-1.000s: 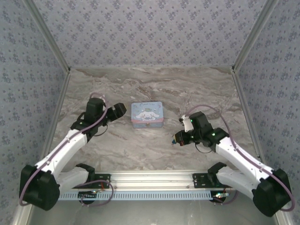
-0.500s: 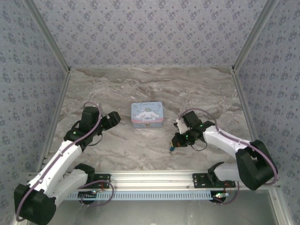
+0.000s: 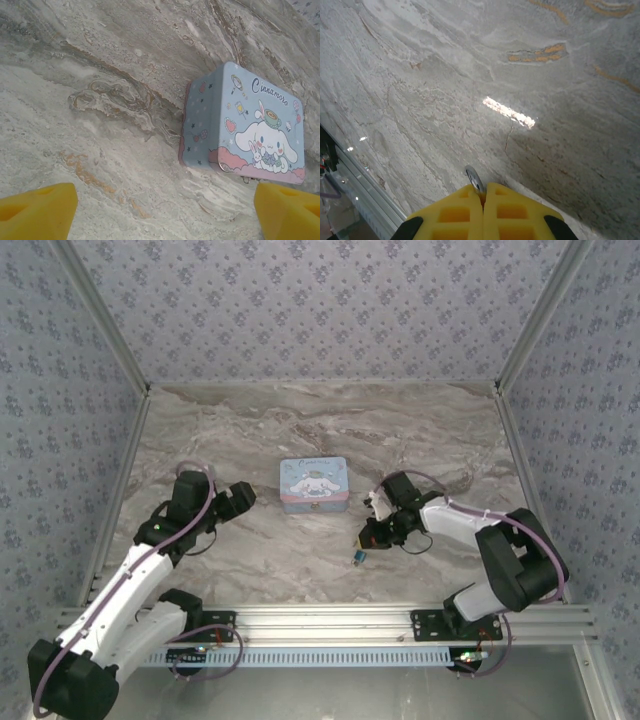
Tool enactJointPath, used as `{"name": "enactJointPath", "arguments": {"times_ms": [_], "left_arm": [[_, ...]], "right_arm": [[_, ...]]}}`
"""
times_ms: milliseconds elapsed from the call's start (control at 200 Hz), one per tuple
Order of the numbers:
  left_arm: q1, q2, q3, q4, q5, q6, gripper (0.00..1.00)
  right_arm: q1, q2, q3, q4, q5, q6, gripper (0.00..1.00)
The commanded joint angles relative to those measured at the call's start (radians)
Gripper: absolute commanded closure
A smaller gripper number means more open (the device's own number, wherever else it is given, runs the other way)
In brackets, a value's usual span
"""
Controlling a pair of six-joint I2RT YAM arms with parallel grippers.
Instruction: Unlock the padlock with the key
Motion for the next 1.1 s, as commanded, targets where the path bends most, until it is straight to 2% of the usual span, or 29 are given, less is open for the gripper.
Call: {"name": "enactJointPath", "arguments": {"times_ms": [0, 115, 325, 655, 874, 1019, 1094], "left_arm": [[0.005, -0.012, -0.013, -0.012, -0.015, -0.016, 0.08], [0.005, -0.013, -0.015, -0.015, -0.016, -0.015, 0.08], [0.005, -0.009, -0.014, -0.010, -0.028, -0.008, 0.08], [0.007, 0.008, -0.001, -0.001, -0.032, 0.016, 0.07], [0.007, 0.012, 0.010, -0.001, -0.044, 0.025, 0.06], [0.009, 0.022, 0.006, 0.003, -0.047, 0.028, 0.06], [0.011, 0.031, -0.001, 0.007, -0.046, 0.026, 0.05]], "right_arm": [[-0.006, 0.023, 0.019, -0.007, -0.004, -0.022, 0.97], [-0.005, 0.027, 0.022, 0.000, -0.007, -0.022, 0.92], [-0.008, -0.018, 0.024, -0.010, 0.019, -0.015, 0.76], [-0.043, -0.150, 0.033, -0.062, 0.077, -0.015, 0.71], [-0.095, -0.286, 0.035, -0.107, 0.141, -0.021, 0.61], [-0.148, -0.391, 0.010, -0.114, 0.185, -0.014, 0.51], [-0.176, -0.443, -0.010, -0.105, 0.209, -0.007, 0.42]]}}
